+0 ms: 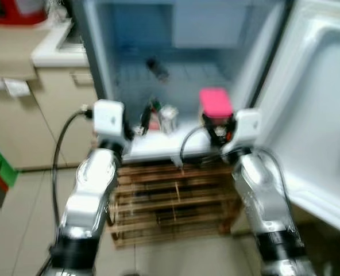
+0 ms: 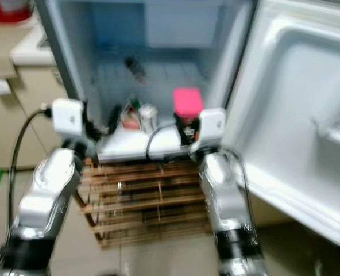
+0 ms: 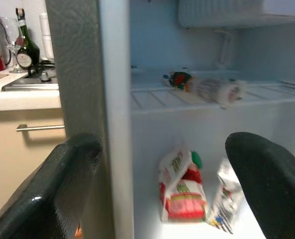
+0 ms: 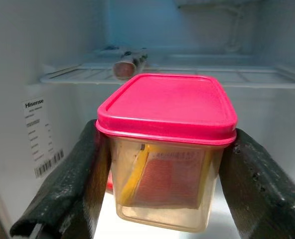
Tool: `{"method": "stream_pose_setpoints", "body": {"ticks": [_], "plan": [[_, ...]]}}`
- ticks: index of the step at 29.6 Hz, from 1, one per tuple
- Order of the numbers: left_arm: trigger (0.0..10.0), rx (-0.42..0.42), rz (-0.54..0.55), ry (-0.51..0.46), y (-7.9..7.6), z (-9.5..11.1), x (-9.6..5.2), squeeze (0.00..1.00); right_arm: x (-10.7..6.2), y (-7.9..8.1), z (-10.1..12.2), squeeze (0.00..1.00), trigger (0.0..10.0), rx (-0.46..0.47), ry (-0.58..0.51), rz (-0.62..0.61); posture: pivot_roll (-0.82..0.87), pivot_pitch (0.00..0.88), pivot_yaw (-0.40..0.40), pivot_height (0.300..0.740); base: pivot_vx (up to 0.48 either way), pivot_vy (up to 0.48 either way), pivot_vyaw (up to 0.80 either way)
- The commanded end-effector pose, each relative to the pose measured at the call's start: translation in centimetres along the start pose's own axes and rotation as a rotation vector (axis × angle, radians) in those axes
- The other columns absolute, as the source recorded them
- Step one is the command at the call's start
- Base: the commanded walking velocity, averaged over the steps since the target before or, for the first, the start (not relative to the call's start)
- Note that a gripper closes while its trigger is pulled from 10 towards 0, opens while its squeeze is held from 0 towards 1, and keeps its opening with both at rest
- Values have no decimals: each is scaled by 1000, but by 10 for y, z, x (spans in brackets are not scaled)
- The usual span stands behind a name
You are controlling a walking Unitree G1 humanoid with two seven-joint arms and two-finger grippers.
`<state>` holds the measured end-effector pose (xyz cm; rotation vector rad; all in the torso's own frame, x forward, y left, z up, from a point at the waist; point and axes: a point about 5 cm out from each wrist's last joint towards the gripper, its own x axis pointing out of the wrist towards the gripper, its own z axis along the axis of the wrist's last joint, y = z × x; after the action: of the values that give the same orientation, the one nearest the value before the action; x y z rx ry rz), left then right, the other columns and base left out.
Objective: Restocking fridge
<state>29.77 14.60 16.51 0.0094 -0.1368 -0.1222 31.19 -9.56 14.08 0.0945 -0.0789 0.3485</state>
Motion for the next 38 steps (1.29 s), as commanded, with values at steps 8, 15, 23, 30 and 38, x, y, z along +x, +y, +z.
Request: {"method": "stream_pose_setpoints", "body": {"ticks": [8,15,23,30,38], "plan": [[10000,-52,-171,-45,-18,15,-9,0,7,-10,-1,0,0,5,18,-20,25,0,-8,740,0,0,0],[10000,8,-348,20,-31,12,-32,0,15,-11,-6,0,0,-24,42,-34,69,80,15,740,0,0,0],[10000,43,-496,89,-31,14,-51,0,18,-11,-6,0,0,-127,22,-80,88,161,53,740,0,0,0],[10000,21,-529,111,-31,20,-64,0,35,-5,6,0,0,-218,-33,-164,102,223,88,740,0,0,0],[10000,-18,-545,103,-30,32,-88,0,56,2,12,0,0,-224,-49,-171,149,296,96,740,0,0,0]]}}
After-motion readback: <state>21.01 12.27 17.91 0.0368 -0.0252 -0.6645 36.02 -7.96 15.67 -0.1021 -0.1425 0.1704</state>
